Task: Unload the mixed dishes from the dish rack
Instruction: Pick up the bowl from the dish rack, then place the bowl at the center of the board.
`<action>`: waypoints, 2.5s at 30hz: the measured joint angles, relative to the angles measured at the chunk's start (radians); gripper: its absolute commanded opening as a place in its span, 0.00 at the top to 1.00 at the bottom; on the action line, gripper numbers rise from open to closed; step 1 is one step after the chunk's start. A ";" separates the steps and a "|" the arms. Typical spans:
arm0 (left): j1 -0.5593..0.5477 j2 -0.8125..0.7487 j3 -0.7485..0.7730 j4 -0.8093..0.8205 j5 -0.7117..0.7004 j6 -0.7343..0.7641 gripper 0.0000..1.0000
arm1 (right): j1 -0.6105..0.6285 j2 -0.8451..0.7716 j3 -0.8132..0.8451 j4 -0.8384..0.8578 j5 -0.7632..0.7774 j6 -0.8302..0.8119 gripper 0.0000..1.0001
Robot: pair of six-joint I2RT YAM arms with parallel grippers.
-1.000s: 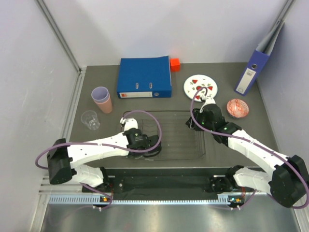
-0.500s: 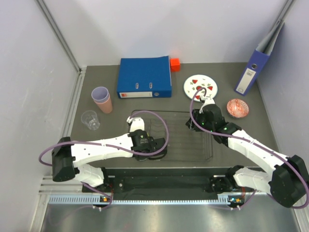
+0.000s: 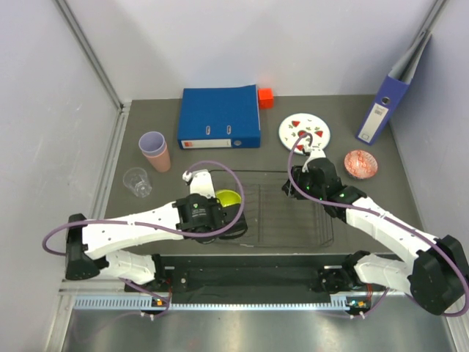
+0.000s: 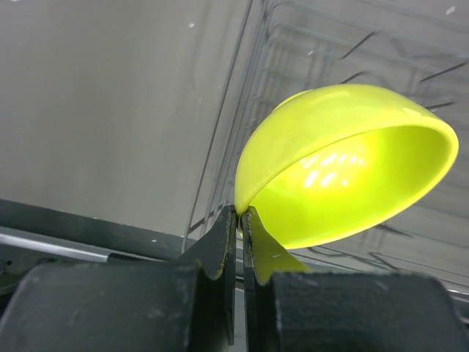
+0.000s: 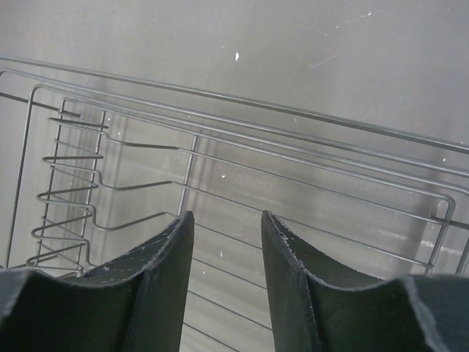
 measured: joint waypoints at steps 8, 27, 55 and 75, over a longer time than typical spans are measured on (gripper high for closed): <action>0.000 -0.069 0.076 0.007 -0.067 0.031 1.00 | 0.000 -0.002 0.062 -0.039 -0.008 -0.020 0.54; 0.352 0.003 0.174 0.701 0.317 0.575 1.00 | 0.000 -0.211 0.430 -0.260 0.024 0.017 0.07; 0.381 0.413 0.638 0.471 0.529 0.470 1.00 | 0.001 -0.011 0.483 -0.374 0.272 -0.015 0.56; 0.394 0.407 0.593 0.505 0.590 0.468 0.01 | -0.003 0.054 0.487 -0.378 0.322 -0.032 1.00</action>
